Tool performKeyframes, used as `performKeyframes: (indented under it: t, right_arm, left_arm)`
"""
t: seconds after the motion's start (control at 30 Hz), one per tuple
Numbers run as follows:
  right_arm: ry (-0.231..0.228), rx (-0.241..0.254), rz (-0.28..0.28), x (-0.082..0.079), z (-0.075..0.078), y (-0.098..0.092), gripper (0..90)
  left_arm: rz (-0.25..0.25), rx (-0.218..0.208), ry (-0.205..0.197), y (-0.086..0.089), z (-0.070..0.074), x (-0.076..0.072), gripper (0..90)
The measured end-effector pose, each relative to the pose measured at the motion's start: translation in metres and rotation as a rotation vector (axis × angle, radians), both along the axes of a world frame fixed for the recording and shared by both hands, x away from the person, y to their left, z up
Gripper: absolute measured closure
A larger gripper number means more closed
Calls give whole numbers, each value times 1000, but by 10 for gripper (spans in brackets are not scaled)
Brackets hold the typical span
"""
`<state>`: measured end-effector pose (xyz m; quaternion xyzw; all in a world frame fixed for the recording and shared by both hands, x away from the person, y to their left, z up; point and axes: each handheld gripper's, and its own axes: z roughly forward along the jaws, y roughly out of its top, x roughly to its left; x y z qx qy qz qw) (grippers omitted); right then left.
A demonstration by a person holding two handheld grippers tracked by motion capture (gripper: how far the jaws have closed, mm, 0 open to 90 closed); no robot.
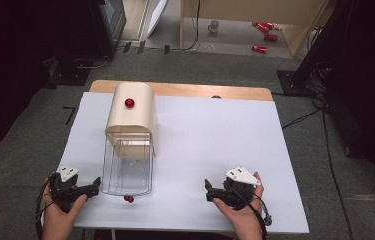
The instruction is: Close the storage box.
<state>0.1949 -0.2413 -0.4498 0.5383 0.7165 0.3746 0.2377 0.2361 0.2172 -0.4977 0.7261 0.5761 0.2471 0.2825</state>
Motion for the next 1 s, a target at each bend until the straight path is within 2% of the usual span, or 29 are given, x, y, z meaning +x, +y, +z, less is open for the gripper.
performKeyframes:
  t: [0.3,0.33,0.37,1.0]
  right_arm:
    - [-5,14,95,-1,7,45,4]
    - [-5,14,95,-1,7,45,4]
    - [-6,15,116,-1,8,54,4]
    - [-12,55,260,-7,13,116,4]
  left_arm:
    - [0,0,0,0,0,0,23]
    - [0,0,0,0,0,0,23]
    - [0,0,0,0,0,0,23]
    - [0,-1,-1,0,0,0,23]
